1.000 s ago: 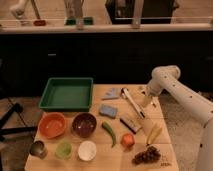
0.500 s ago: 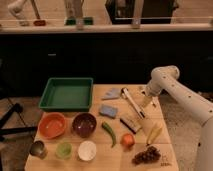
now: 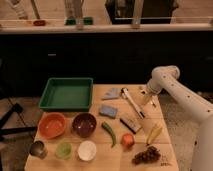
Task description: Place fork in plastic cup
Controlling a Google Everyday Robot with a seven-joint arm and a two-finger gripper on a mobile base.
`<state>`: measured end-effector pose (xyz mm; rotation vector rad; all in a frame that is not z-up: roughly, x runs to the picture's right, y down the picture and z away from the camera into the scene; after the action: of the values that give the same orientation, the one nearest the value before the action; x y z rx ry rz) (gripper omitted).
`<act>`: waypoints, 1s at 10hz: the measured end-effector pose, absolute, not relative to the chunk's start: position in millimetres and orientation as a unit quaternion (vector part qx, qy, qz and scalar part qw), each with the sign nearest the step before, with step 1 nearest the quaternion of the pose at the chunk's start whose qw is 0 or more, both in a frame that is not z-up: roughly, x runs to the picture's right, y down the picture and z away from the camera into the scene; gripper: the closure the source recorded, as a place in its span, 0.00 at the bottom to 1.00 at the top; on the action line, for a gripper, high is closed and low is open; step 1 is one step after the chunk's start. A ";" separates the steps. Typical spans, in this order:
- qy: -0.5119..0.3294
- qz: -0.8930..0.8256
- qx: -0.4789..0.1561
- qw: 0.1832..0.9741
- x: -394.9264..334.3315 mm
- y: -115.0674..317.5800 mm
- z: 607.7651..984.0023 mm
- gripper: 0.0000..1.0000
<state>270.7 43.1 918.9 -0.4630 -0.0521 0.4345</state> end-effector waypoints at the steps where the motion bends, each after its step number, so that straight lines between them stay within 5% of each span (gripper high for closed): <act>1: -0.032 0.217 -0.227 0.949 271.3 42.6 923.5 0.20; 10: -0.025 0.261 -0.254 0.931 315.4 58.4 954.8 0.20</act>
<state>315.4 58.4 954.8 -0.5197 -0.0505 0.5343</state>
